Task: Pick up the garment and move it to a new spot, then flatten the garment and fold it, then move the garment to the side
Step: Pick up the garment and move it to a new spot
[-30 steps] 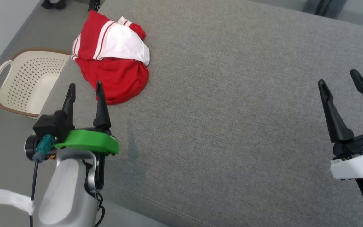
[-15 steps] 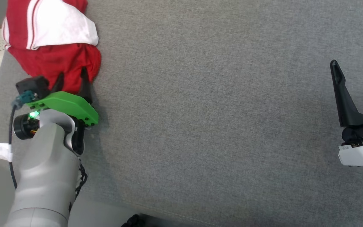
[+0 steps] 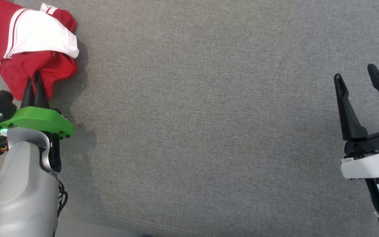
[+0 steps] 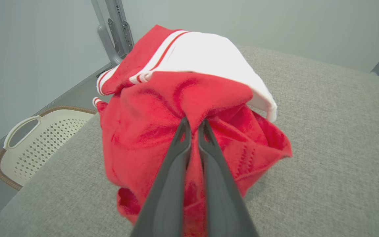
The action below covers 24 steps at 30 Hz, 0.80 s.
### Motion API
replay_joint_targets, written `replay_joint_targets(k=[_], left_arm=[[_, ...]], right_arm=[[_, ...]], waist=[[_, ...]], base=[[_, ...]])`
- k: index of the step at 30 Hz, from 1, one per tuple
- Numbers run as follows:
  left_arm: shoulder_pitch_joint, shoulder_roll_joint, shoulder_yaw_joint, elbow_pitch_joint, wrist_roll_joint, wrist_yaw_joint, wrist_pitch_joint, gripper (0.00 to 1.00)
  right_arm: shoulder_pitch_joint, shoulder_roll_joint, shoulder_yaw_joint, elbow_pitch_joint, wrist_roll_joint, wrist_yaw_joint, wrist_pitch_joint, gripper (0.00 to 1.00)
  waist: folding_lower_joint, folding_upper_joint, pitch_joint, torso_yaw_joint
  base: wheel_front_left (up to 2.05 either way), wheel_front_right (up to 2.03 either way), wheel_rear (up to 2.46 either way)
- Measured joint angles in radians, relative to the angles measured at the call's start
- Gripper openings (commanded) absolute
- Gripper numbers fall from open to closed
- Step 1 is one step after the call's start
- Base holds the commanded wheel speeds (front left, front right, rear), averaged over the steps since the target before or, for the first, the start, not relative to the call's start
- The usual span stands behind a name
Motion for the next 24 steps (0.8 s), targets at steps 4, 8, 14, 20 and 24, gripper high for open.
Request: replay_joint_targets(k=[4,8,14,20,24], left_arm=[[0.118,-0.002,0.035,-0.193,0.063,0.021,0.0,0.0],[0.245,-0.023,0.032,-0.342,0.109,0.033,0.0,0.0],[0.359,-0.045,-0.035,-0.469,0.141,0.028,0.034,0.0],[0.366,-0.084,-0.144,-0.533,0.149,-0.011,0.094,0.0],[0.335,-0.115,-0.276,-0.559,0.148,-0.039,0.113,0.0]], right_arm=[[0.027,0.024,0.017,0.039,0.009,0.0,-0.023,1.0],[0.061,0.051,0.038,0.074,0.017,0.0,-0.041,1.0],[0.113,0.084,0.062,0.099,0.021,0.0,-0.048,1.0],[0.125,0.106,0.083,0.111,0.026,0.0,-0.061,1.0],[0.119,0.112,0.082,0.122,0.034,0.0,-0.083,1.0]], waist=[[-0.0001,0.0,-0.065,-0.013],[-0.0001,0.0,-0.138,-0.032],[-0.0002,0.0,-0.237,-0.081],[-0.0002,0.0,-0.286,-0.165],[-0.0002,0.0,-0.297,-0.234]], base=[[0.0,0.0,0.0],[0.0,0.0,0.0],[0.0,0.0,0.0],[0.0,0.0,0.0],[0.0,0.0,0.0]])
